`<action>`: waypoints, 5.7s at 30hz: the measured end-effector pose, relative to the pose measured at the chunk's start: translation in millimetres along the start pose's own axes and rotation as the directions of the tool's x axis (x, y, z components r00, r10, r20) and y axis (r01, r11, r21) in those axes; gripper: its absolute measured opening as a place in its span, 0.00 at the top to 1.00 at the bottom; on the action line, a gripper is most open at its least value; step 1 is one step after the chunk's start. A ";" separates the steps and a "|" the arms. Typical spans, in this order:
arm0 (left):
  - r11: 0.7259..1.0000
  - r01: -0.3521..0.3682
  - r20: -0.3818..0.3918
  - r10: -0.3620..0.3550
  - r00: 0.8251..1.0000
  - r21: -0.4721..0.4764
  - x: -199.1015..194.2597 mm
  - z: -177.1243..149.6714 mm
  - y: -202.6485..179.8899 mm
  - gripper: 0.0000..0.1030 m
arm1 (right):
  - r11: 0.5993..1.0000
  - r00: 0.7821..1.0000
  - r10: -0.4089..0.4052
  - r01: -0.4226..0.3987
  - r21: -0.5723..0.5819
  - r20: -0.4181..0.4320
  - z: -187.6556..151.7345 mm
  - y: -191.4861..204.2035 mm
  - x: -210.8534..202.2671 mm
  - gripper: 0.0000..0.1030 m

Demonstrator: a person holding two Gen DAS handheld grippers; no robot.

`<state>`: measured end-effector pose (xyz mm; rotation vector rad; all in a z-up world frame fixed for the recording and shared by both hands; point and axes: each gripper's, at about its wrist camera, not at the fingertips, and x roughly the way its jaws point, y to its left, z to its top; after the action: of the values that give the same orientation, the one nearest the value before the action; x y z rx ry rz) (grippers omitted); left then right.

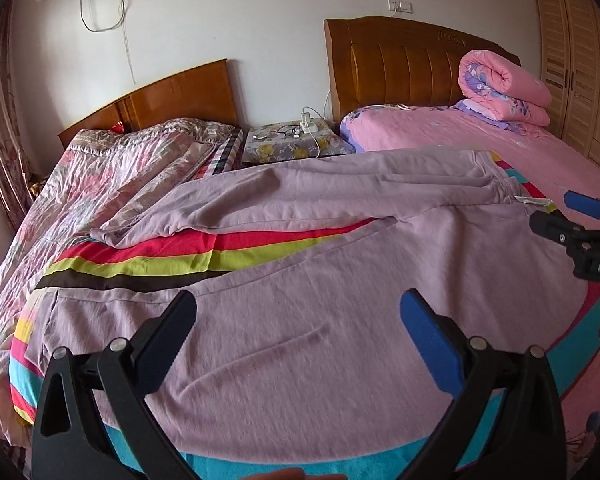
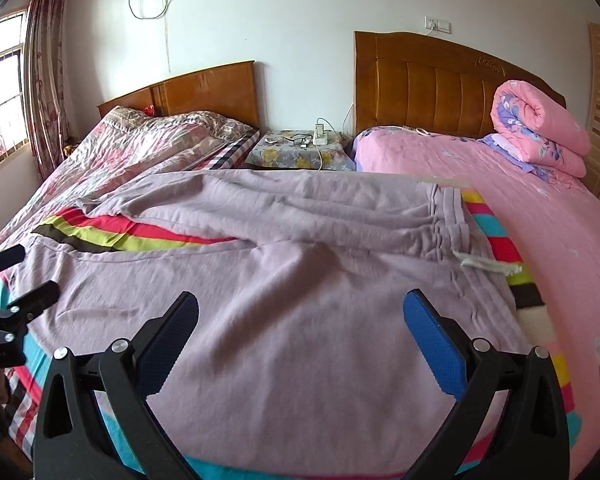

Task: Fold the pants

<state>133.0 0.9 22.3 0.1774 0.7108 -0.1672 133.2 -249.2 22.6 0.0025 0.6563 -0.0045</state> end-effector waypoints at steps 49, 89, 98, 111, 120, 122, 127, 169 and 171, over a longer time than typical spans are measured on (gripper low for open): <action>0.721 0.244 -0.101 -0.399 0.912 -0.649 150.6 15.2 112.1 0.01 | 0.967 0.976 0.209 -0.197 0.164 -0.058 -54.1 5.5 18.5 0.45; 0.710 0.201 -0.263 -0.487 0.833 -0.675 241.2 115.1 114.3 0.41 | 0.631 0.984 0.181 -0.119 0.767 0.004 -104.0 -129.2 78.2 0.86; 0.725 0.171 -0.255 -0.438 0.862 -0.667 254.7 134.9 122.9 0.41 | 0.628 0.982 0.189 -0.131 0.767 0.013 -113.6 -139.3 71.8 0.86; 0.741 0.194 -0.252 -0.444 0.860 -0.643 265.2 126.9 120.3 0.58 | 0.631 0.983 0.185 -0.131 0.765 0.015 -113.7 -139.6 72.0 0.86; 0.748 0.082 -0.329 -0.384 0.863 -0.659 293.3 111.4 124.8 0.94 | 0.636 0.982 0.187 -0.127 0.761 0.008 -112.5 -140.6 71.4 0.86; 0.715 0.104 -0.283 -0.400 0.872 -0.691 286.3 107.0 131.4 0.95 | 0.629 0.981 0.193 -0.123 0.767 -0.001 -106.8 -142.2 68.0 0.87; 0.667 0.222 -0.110 -0.417 0.902 -0.711 238.7 140.8 156.0 0.96 | 0.728 0.984 0.176 -0.148 0.669 0.026 -15.8 -155.2 52.6 0.90; 0.842 0.326 -0.070 -0.391 0.918 -0.430 33.4 -86.0 111.9 0.94 | 0.727 0.983 0.170 -0.077 0.683 -0.070 -129.4 -142.2 -33.8 0.92; 0.842 0.308 -0.125 -0.398 0.909 -0.443 46.7 -100.7 113.2 0.94 | 0.713 0.977 0.176 -0.040 0.700 -0.123 -150.9 -144.7 -19.3 0.92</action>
<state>128.2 128.5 -71.6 -0.3571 0.9749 -0.3519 25.2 -393.3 -85.3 0.7914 0.8066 -0.1420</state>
